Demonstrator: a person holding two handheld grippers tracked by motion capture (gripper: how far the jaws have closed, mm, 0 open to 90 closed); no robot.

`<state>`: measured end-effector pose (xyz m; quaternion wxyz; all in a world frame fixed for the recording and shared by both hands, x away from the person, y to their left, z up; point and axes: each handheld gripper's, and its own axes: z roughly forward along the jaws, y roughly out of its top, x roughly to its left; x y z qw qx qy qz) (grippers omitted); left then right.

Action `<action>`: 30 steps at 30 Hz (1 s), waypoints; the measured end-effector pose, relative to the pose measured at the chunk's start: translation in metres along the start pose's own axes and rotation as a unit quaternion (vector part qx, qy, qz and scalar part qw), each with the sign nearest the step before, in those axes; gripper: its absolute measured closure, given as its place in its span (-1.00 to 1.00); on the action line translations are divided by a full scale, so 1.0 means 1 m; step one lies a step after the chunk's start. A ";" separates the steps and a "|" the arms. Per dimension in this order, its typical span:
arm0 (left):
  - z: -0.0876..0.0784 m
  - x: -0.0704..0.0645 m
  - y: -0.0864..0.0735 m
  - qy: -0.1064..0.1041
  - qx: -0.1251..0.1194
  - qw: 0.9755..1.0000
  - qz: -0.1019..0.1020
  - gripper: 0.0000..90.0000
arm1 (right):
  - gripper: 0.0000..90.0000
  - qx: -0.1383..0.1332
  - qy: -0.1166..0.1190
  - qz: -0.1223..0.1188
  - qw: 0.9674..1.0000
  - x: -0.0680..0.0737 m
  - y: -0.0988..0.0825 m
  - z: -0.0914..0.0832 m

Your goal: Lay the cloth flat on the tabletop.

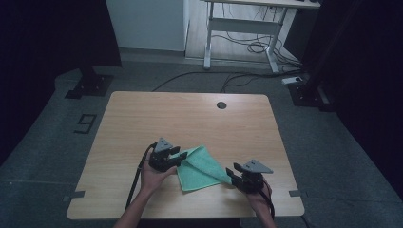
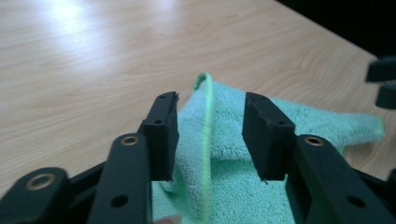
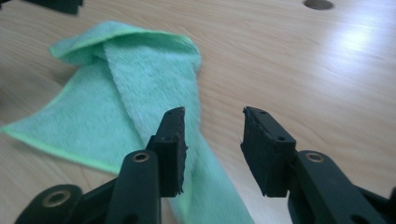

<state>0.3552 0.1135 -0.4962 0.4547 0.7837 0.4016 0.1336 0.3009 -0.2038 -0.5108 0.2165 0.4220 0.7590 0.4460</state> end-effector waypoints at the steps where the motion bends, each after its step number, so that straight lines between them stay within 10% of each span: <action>1: 0.002 0.000 -0.001 0.001 0.007 1.000 0.002 0.20 | 0.27 0.002 0.004 0.000 1.000 0.000 0.003 0.004; 25: 0.014 0.004 -0.018 0.027 0.057 0.998 0.011 0.12 | 0.11 0.080 0.046 -0.013 0.996 0.006 0.033 0.107; 30: 0.012 0.007 -0.021 0.030 0.062 0.998 0.014 0.14 | 0.41 0.095 0.052 -0.023 0.994 0.008 0.031 0.111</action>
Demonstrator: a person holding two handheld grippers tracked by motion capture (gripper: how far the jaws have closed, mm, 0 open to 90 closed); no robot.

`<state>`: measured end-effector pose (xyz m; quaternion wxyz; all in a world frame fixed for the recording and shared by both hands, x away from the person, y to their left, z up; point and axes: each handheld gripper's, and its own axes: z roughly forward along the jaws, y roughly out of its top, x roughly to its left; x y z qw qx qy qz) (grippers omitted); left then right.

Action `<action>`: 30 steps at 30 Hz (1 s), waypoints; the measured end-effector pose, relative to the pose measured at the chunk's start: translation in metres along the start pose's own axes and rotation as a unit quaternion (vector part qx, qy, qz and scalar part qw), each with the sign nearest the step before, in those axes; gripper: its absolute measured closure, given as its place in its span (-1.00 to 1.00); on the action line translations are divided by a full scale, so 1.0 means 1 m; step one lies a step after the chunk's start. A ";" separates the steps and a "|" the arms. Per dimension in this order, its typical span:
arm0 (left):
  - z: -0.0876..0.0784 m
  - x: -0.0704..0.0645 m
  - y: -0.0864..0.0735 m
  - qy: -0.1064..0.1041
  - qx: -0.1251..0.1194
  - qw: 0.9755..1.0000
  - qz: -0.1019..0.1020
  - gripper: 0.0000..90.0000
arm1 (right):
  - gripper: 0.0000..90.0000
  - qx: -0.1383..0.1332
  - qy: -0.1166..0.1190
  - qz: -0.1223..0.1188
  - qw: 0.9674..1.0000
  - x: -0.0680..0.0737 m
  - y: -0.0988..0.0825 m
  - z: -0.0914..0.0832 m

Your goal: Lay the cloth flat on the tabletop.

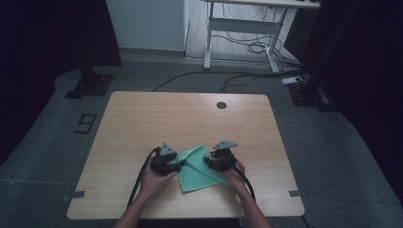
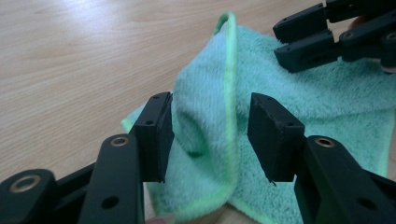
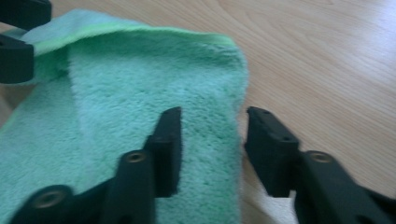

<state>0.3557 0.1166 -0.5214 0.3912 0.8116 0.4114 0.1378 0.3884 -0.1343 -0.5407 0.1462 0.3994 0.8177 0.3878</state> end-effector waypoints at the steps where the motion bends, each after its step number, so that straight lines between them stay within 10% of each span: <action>1: 0.000 0.001 -0.001 0.002 0.002 1.000 0.001 0.17 | 0.53 0.001 -0.005 -0.008 1.000 0.001 0.000 0.000; 11: 0.000 0.003 -0.003 -0.003 0.002 1.000 0.010 0.80 | 0.93 -0.003 -0.013 -0.005 1.000 0.001 0.003 -0.006; 17: -0.015 0.005 0.006 -0.022 -0.028 0.999 0.004 0.88 | 0.94 -0.058 -0.025 -0.001 0.998 0.004 0.011 -0.034; 30: -0.075 -0.012 0.036 -0.048 -0.111 0.992 0.035 0.89 | 0.94 -0.196 -0.037 -0.036 0.979 0.031 0.034 -0.127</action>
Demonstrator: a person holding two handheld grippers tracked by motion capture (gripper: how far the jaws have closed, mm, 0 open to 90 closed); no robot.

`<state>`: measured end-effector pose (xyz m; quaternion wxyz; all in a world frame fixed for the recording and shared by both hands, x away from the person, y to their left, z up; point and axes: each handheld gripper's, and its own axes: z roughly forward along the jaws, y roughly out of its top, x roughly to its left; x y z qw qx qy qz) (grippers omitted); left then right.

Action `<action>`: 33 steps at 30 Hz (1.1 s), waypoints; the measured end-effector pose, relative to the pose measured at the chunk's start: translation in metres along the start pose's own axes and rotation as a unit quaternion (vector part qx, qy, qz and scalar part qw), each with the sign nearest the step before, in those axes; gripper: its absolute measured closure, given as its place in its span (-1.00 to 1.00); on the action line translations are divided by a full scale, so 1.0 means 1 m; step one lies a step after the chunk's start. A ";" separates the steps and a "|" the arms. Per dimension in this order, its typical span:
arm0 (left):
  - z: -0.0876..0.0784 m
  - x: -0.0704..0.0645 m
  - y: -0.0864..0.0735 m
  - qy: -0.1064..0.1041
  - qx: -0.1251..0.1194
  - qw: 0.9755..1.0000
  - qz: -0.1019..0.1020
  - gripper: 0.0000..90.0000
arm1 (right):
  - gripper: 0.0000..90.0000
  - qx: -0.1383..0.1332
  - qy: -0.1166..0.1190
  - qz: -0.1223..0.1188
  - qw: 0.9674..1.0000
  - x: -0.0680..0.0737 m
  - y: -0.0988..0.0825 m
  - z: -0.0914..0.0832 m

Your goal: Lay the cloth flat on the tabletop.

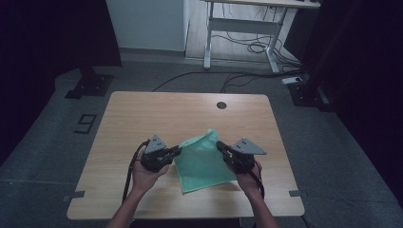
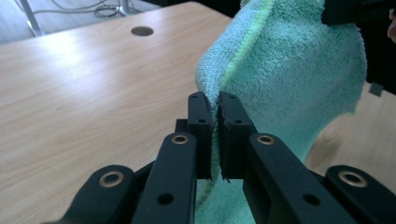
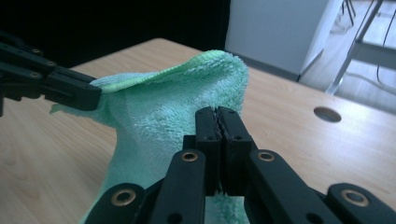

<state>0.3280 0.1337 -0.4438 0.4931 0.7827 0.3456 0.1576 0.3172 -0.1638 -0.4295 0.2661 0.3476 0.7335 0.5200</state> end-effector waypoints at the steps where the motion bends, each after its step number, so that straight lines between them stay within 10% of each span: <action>1: -0.003 -0.001 0.001 -0.002 -0.002 1.000 0.002 0.89 | 0.94 -0.006 0.002 0.000 1.000 0.002 0.000 -0.004; 13: -0.034 -0.010 0.030 -0.018 -0.029 0.999 0.026 0.87 | 0.94 -0.050 0.014 -0.021 0.998 0.029 0.008 -0.041; 30: 0.035 0.015 0.022 0.009 0.025 1.000 0.013 0.81 | 0.93 0.021 -0.040 0.007 0.999 -0.007 -0.027 0.005; 33: 0.057 0.027 0.027 0.048 0.035 0.998 0.012 0.30 | 0.68 0.033 -0.057 0.009 0.998 -0.022 -0.028 0.025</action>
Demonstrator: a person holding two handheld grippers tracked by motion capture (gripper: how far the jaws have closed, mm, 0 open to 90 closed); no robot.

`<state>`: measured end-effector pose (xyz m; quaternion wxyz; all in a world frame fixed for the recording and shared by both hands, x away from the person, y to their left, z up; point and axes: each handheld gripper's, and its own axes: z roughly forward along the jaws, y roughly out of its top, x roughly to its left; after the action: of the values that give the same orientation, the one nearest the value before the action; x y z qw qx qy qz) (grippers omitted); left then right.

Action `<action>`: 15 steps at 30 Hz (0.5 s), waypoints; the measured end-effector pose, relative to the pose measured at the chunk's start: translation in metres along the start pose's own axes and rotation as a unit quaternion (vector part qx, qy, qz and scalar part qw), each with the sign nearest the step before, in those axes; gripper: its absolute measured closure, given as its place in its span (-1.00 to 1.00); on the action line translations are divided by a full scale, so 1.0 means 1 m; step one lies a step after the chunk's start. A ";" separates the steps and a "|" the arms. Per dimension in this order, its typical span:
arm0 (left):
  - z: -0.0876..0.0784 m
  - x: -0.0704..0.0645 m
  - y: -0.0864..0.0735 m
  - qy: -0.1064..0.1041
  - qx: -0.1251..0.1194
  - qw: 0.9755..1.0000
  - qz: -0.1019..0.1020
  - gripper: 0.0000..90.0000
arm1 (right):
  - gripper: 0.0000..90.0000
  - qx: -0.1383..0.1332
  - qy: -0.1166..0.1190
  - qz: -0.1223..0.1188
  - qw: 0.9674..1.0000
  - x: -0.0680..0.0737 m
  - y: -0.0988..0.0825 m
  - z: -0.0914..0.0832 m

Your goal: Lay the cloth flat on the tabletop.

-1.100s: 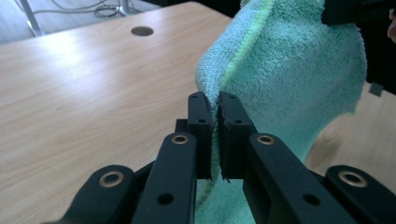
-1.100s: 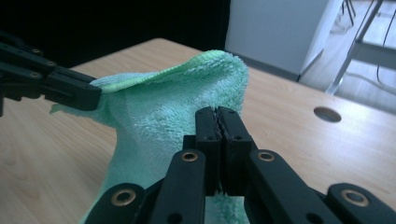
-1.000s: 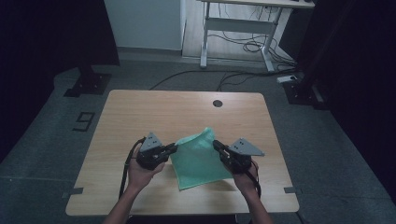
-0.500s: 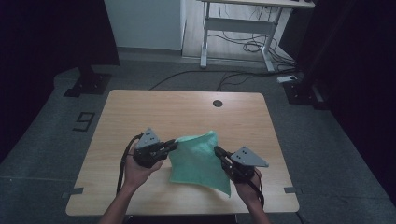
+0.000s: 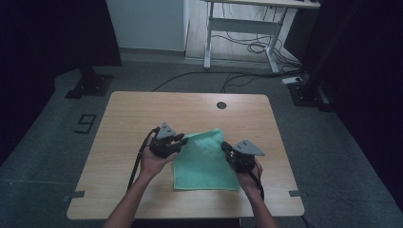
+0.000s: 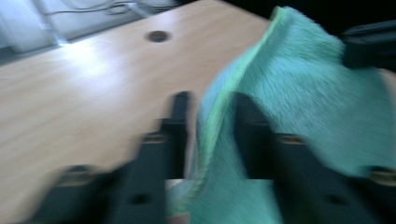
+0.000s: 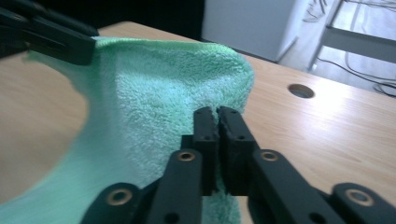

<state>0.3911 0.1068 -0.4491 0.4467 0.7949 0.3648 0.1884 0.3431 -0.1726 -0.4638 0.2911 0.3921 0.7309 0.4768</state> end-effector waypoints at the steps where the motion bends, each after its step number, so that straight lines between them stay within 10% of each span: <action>1: 0.006 0.004 0.001 0.009 0.005 1.000 -0.006 0.11 | 0.54 0.011 -0.014 0.002 1.000 -0.005 -0.001 0.009; 8: -0.004 0.011 -0.007 0.019 -0.006 1.000 -0.019 -0.15 | 0.36 0.021 -0.022 0.005 1.000 -0.012 -0.009 0.018; 15: 0.002 -0.008 -0.039 -0.004 0.037 0.999 -0.018 -0.08 | 0.34 0.054 -0.006 0.001 0.999 -0.007 -0.026 0.022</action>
<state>0.3708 0.1129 -0.4828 0.4214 0.8050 0.3844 0.1634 0.3570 -0.1744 -0.4959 0.2733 0.4110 0.7531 0.4351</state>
